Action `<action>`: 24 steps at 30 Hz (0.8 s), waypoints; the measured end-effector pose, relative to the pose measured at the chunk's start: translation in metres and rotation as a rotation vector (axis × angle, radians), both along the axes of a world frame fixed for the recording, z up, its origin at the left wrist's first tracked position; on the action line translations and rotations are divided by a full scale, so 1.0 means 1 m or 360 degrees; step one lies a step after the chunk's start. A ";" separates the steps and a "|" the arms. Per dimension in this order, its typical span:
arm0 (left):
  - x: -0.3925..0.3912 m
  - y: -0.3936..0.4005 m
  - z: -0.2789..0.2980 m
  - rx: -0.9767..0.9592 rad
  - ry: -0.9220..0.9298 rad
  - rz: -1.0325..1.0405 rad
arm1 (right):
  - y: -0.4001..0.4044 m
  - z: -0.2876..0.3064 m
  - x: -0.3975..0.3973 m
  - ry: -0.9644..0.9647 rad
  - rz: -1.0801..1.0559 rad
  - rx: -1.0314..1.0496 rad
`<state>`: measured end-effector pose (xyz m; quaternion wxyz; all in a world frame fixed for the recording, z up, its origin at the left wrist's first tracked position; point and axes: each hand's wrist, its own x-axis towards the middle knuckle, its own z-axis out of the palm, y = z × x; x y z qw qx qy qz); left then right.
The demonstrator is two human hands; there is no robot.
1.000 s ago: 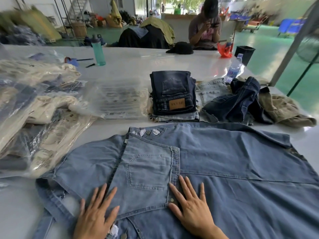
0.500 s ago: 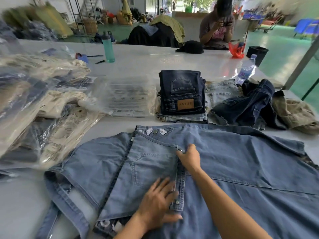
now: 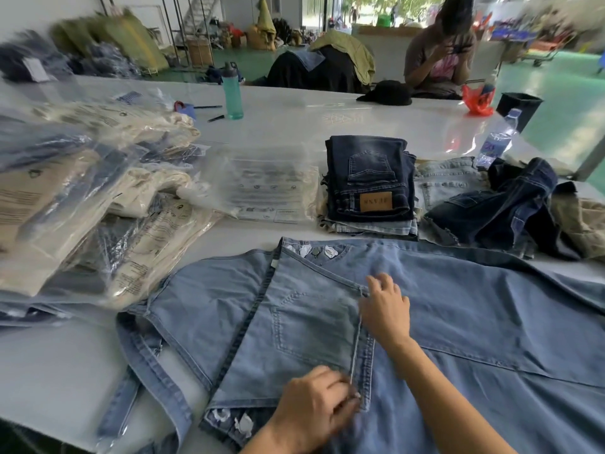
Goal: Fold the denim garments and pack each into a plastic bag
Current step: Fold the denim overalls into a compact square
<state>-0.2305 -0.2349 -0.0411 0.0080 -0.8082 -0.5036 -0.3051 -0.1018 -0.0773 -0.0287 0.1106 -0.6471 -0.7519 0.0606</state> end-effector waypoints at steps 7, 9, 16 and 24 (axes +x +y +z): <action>-0.129 -0.006 0.011 0.0093 -0.1322 0.1785 | -0.074 -0.043 -0.031 -0.0175 0.0597 -0.0200; -0.164 -0.003 0.010 -0.0116 -0.1549 0.2034 | -0.076 -0.043 -0.030 -0.0194 0.0563 -0.0170; -0.232 0.035 0.025 -0.0636 -0.3045 0.1612 | -0.086 -0.035 -0.031 -0.0113 0.0624 -0.0256; -0.161 0.062 0.099 -0.0068 -0.1935 0.0916 | -0.108 -0.035 -0.022 -0.0134 0.0663 0.0097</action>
